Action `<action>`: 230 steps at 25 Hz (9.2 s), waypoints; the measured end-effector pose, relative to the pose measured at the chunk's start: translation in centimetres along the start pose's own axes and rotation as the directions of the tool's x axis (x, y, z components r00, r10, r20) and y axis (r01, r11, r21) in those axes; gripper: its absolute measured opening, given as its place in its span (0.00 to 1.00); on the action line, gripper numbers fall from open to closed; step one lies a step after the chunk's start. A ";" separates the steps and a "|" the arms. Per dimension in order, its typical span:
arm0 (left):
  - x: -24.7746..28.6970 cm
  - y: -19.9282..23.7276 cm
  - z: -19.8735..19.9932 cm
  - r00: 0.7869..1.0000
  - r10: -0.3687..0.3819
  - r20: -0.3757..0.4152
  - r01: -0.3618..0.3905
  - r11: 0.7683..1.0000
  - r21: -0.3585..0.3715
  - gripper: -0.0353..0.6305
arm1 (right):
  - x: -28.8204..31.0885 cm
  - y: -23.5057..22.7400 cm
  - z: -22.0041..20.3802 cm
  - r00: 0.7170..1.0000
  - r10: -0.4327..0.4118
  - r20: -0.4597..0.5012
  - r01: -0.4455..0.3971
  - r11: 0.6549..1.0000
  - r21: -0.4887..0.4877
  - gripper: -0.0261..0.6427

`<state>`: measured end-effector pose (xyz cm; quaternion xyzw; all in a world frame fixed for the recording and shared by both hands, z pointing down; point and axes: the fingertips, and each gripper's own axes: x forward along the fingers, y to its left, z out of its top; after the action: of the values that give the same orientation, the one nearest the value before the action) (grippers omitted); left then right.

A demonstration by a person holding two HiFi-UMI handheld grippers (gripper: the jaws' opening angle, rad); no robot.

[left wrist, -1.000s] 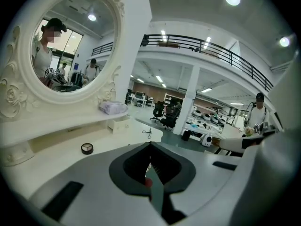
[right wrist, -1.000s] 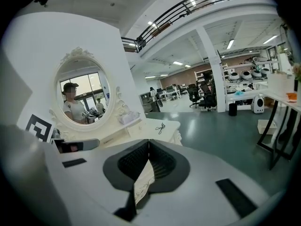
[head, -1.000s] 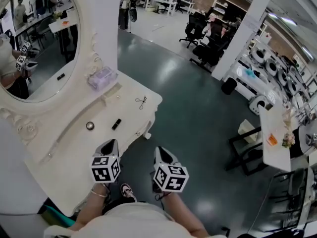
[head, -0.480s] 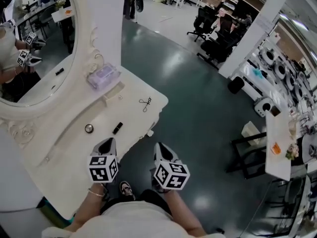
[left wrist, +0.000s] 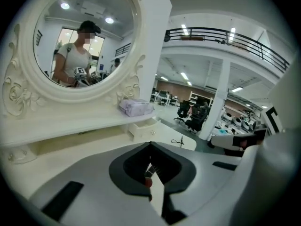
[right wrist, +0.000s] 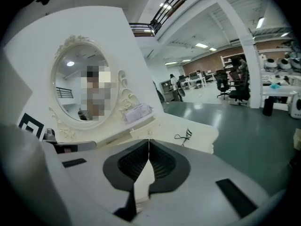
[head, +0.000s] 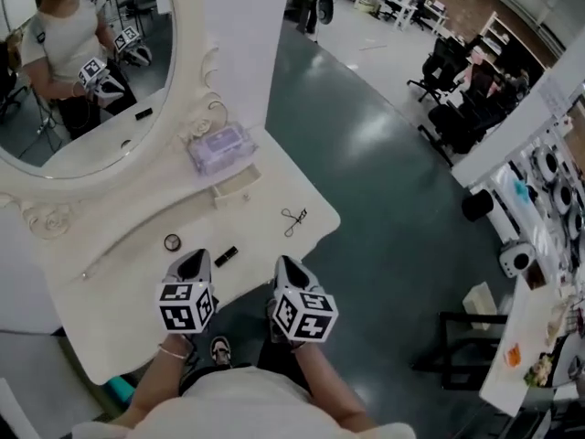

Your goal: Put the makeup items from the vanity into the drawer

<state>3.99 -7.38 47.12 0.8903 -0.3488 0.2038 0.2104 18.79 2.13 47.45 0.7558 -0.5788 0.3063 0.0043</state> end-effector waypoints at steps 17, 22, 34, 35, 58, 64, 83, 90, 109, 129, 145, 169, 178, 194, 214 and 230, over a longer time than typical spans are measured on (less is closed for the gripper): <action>4.7 -2.7 1.0 0.970 0.245 -0.014 -0.244 0.957 -0.156 0.06 | 9.0 -0.2 3.6 0.925 0.317 -0.211 -0.345 0.931 -0.116 0.07; 5.2 -2.9 1.2 0.965 0.262 -0.012 -0.260 0.953 -0.154 0.06 | 9.4 -1.3 4.3 0.914 0.342 -0.217 -0.370 0.924 -0.101 0.07; 10.8 -5.8 -0.2 0.977 0.200 -0.070 -0.208 0.965 -0.158 0.06 | 11.8 -8.2 6.5 0.914 0.331 -0.234 -0.369 0.919 -0.140 0.08; 11.2 -6.2 -0.3 0.978 0.194 -0.074 -0.204 0.966 -0.157 0.06 | 11.8 -8.9 6.5 0.914 0.328 -0.238 -0.366 0.920 -0.140 0.12; 16.8 -8.2 -4.9 0.969 0.178 -0.173 -0.206 0.965 -0.163 0.06 | 15.5 -14.2 2.1 0.798 0.367 -0.477 -0.562 0.738 -0.372 0.44; 17.3 -7.9 -5.6 0.966 0.186 -0.181 -0.218 0.960 -0.176 0.06 | 16.0 -13.8 0.5 0.722 0.367 -0.587 -0.666 0.598 -0.446 0.46; 16.6 -7.1 -7.1 0.957 0.216 -0.194 -0.254 0.946 -0.203 0.06 | 17.0 -14.5 -1.4 0.691 0.304 -0.656 -0.703 0.496 -0.510 0.42; 15.9 -6.8 -7.2 0.956 0.224 -0.191 -0.262 0.944 -0.202 0.06 | 16.9 -14.3 -1.4 0.697 0.304 -0.650 -0.695 0.509 -0.508 0.37; 13.8 -5.6 -6.2 0.952 0.266 -0.155 -0.296 0.929 -0.223 0.06 | 16.0 -12.3 0.5 0.731 0.346 -0.588 -0.661 0.574 -0.483 0.36; 8.6 -2.5 -4.5 0.928 0.362 -0.091 -0.373 0.883 -0.284 0.06 | 15.3 -5.8 4.3 0.765 0.436 -0.474 -0.636 0.624 -0.453 0.36; 6.8 -1.0 -0.7 0.925 0.379 -0.024 -0.371 0.890 -0.265 0.06 | 16.2 -0.9 6.4 0.792 0.447 -0.415 -0.601 0.690 -0.403 0.36; 8.3 4.9 1.0 0.922 0.383 -0.050 -0.380 0.876 -0.296 0.06 | 23.1 2.3 6.5 0.828 0.284 -0.484 -0.497 0.770 -0.399 0.36; 8.5 6.3 0.5 0.919 0.390 -0.065 -0.389 0.863 -0.321 0.06 | 24.6 2.9 5.8 0.828 0.242 -0.506 -0.479 0.774 -0.414 0.36; 7.7 6.8 -0.5 0.911 0.406 -0.078 -0.407 0.849 -0.337 0.06 | 25.0 2.9 5.5 0.832 0.259 -0.490 -0.475 0.789 -0.391 0.37; 5.2 5.4 0.1 0.916 0.400 -0.029 -0.387 0.864 -0.322 0.06 | 20.1 1.3 8.0 0.911 0.262 -0.318 -0.379 0.836 -0.396 0.24; -1.1 3.9 1.0 0.929 0.362 0.071 -0.334 0.906 -0.259 0.06 | 11.1 1.4 6.5 0.948 0.228 -0.220 -0.295 0.889 -0.350 0.10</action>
<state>0.72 -9.92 46.60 0.7916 -0.5361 0.1414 0.2569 22.16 -10.34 46.89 0.6260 -0.7212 0.2507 0.1586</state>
